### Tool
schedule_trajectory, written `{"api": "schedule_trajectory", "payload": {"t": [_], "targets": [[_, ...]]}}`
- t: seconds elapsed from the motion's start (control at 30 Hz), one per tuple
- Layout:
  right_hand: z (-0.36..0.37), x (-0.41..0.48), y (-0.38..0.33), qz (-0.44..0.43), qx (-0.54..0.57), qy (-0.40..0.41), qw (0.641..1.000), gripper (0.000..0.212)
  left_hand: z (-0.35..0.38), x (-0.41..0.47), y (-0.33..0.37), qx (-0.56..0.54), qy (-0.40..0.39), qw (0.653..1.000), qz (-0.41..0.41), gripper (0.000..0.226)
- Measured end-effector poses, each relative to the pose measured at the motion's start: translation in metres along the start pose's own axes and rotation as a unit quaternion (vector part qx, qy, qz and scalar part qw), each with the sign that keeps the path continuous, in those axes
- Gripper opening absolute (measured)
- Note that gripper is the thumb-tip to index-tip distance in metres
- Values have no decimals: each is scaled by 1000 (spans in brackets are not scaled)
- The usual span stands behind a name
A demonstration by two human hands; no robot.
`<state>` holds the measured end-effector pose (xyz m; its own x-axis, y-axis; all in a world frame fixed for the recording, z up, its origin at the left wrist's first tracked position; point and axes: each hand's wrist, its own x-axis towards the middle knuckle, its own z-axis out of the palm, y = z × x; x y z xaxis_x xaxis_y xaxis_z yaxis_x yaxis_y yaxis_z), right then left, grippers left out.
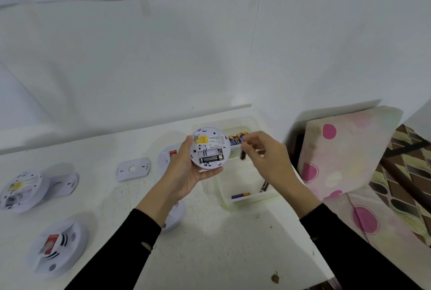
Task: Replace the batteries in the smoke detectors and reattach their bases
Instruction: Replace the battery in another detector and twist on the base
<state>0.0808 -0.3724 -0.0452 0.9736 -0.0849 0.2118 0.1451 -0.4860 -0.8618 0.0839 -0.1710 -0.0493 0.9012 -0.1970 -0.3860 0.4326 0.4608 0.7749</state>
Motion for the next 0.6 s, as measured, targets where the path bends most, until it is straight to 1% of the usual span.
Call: {"api": "schedule_trajectory", "payload": {"t": [0.03, 0.07, 0.17, 0.23, 0.33, 0.5, 0.6], "targets": [[0, 0, -9, -32, 40, 0, 999, 6, 1, 0, -1, 4, -1, 1000, 1, 46], [2, -1, -17, -63, 54, -10, 996, 7, 2, 0, -1, 8, -4, 1000, 1, 47], [6, 0, -31, -137, 47, -53, 988, 12, 6, -1, -2, 17, -11, 1000, 0, 48], [9, 3, -35, -157, 39, -96, 982, 14, 8, -2, -2, 21, -15, 1000, -3, 49], [13, 6, -35, -145, 32, -158, 976, 15, 11, -3, -1, 36, -25, 999, -10, 50], [20, 10, -30, -217, -21, -187, 958, 16, 8, -5, -4, 52, -27, 998, -16, 54], [26, 11, -21, -291, -72, -164, 940, 14, 9, -6, -6, 53, -35, 998, -16, 55]]}}
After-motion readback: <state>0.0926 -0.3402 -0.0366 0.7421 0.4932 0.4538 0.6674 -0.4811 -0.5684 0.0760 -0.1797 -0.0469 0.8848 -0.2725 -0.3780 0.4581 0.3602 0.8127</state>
